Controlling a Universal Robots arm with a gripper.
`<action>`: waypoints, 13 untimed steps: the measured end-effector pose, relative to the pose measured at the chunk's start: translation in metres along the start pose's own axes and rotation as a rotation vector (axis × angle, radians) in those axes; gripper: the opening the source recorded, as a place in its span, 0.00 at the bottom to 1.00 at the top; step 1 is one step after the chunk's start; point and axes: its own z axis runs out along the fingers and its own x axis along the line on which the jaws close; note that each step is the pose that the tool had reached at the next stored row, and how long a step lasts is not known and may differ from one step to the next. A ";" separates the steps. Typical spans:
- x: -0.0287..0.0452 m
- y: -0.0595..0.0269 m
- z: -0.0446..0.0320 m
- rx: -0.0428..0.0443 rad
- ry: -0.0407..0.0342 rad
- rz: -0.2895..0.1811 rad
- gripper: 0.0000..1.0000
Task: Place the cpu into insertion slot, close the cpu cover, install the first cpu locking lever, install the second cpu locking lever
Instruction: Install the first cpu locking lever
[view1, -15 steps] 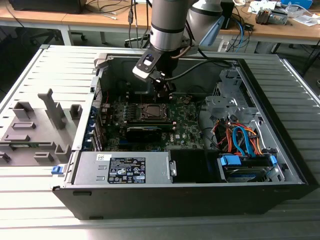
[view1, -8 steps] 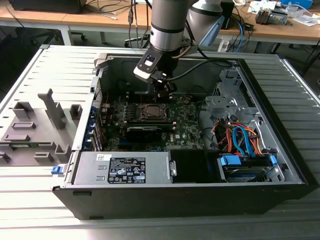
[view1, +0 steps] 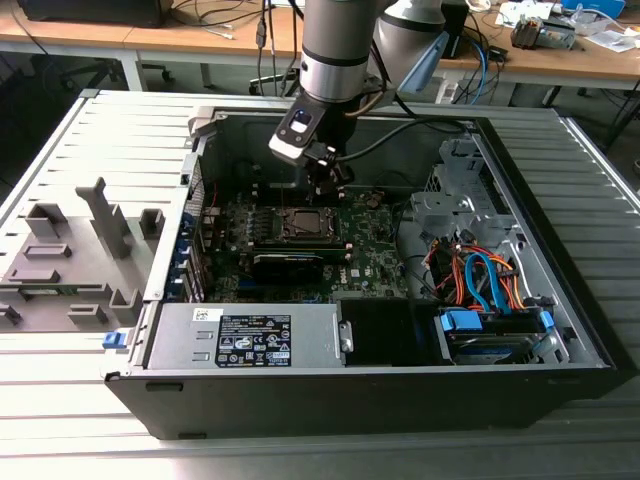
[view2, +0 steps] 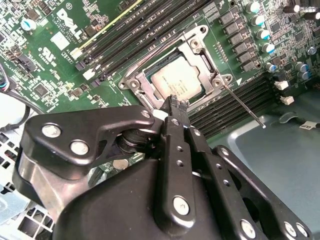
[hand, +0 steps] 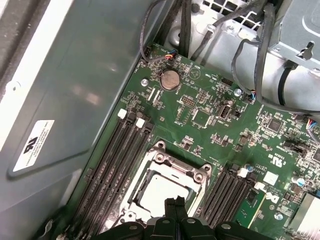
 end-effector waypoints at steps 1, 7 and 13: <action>0.0000 0.0000 0.0000 0.0001 -0.0002 -0.003 0.11; 0.0000 0.0000 0.0000 0.0001 -0.0009 -0.026 0.11; 0.0000 0.0000 0.0000 0.0002 -0.0018 -0.051 0.11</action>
